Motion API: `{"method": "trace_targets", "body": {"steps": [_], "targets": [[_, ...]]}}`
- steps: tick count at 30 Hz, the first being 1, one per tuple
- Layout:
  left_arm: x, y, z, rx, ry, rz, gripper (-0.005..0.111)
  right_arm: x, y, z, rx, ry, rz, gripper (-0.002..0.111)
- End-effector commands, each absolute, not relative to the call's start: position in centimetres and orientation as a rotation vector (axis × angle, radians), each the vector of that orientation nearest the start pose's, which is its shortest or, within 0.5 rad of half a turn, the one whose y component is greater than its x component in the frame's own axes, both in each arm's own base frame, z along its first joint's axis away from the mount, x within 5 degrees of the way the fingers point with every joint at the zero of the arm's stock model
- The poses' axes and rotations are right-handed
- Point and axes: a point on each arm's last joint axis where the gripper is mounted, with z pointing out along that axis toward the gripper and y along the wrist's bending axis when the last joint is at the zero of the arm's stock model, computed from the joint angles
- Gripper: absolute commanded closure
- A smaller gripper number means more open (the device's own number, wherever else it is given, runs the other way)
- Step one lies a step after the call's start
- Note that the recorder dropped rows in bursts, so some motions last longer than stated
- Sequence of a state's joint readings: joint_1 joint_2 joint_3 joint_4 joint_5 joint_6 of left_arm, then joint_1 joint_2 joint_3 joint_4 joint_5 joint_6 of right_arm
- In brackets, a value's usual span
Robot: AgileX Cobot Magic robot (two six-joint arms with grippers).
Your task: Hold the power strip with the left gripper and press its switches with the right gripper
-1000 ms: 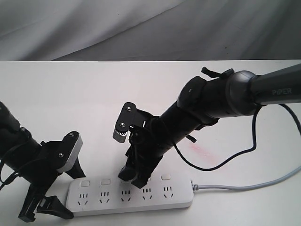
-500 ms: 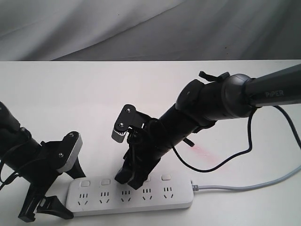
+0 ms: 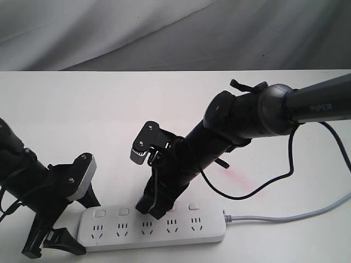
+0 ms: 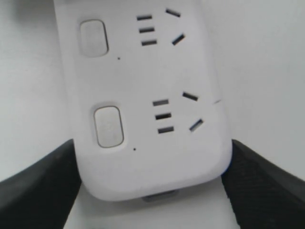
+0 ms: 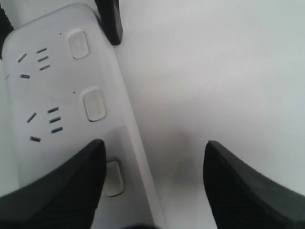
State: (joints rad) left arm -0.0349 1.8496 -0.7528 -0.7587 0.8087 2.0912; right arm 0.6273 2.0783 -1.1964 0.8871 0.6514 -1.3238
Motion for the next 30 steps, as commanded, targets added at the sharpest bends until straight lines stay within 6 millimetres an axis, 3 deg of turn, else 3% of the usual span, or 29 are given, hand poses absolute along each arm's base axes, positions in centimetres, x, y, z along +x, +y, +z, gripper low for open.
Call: {"method": "trace_targets", "body": {"steps": [1, 8, 13, 16, 23, 26, 30], "targets": [[25.8, -5.4, 10.2, 1.946, 2.015, -0.604, 0.064, 29.0, 25.3, 9.6, -1.764, 2.186, 0.560, 0.053], [25.8, -5.4, 10.2, 1.946, 2.015, -0.604, 0.064, 30.4, 23.8, 9.6, -1.672, 2.244, 0.550, 0.053], [25.8, -5.4, 10.2, 1.946, 2.015, -0.604, 0.064, 30.0, 24.4, 10.0, -1.647, 2.237, 0.625, 0.053], [25.8, -5.4, 10.2, 1.946, 2.015, -0.604, 0.064, 30.0, 24.7, 11.8, -1.610, 2.181, 0.663, 0.053], [25.8, -5.4, 10.2, 1.946, 2.015, -0.604, 0.064, 29.7, 24.5, 19.0, -1.581, 1.960, 0.603, 0.053], [25.8, -5.4, 10.2, 1.946, 2.015, -0.604, 0.064, 29.4, 24.4, 20.0, -1.615, 1.901, 0.592, 0.053], [25.8, -5.4, 10.2, 1.946, 2.015, -0.604, 0.064, 29.4, 24.0, 19.8, -1.643, 1.907, 0.579, 0.053]]}}
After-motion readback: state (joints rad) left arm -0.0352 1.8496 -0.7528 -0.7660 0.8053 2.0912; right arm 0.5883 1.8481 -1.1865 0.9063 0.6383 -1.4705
